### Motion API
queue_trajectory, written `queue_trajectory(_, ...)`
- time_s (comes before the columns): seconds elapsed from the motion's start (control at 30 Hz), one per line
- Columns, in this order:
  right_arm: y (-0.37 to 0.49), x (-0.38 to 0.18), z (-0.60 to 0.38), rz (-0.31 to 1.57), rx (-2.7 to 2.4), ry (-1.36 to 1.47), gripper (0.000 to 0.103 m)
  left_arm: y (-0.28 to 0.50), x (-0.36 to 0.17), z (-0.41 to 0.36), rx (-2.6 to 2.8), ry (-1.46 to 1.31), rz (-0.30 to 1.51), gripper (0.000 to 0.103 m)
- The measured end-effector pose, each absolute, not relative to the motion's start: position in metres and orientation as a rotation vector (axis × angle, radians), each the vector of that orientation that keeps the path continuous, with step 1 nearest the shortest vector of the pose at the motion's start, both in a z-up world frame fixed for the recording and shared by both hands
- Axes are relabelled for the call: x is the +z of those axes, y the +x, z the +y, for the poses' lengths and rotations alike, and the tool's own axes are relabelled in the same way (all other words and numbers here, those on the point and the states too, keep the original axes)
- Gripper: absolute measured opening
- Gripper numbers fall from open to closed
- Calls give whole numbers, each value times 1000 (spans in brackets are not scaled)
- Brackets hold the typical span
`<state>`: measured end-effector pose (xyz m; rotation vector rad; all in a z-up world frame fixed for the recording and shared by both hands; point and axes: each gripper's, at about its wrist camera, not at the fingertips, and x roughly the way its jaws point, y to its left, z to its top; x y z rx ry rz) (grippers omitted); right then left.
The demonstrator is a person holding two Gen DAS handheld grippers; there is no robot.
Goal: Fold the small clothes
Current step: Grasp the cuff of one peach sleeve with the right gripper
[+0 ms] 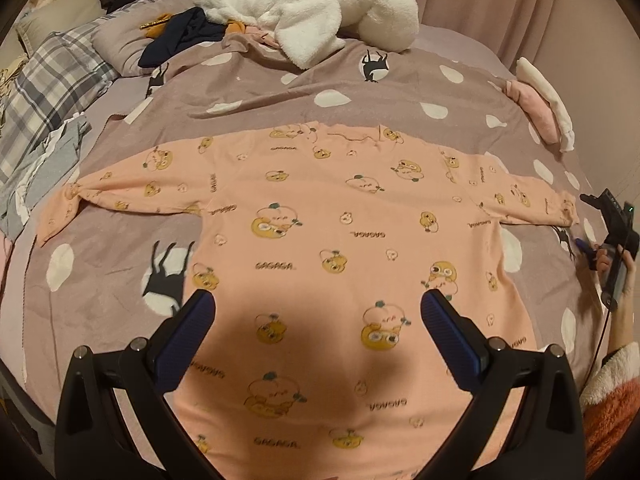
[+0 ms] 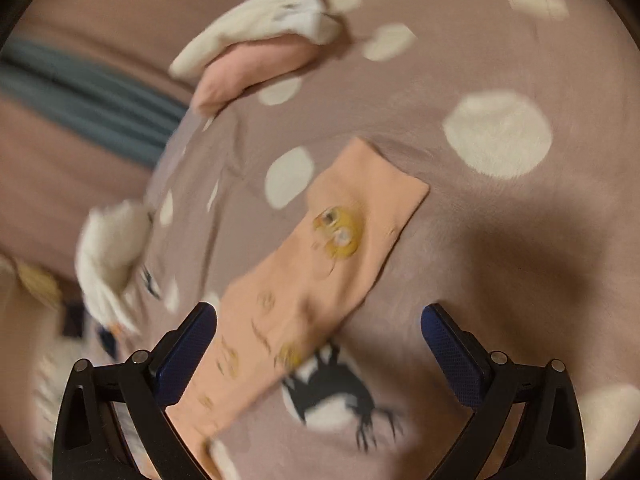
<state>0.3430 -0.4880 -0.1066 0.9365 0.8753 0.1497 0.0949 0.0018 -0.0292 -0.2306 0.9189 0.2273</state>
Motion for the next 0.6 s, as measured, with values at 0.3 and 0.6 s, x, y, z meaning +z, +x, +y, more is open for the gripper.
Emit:
queue_trajectory(0.3,375,-101,-492,802,184,986,86,121,-62,-13,176,-203,1023,103)
queue_trajectory(0.6,371,-113,-508,815,86,977,11,122,-59,1,221,-225,994,103)
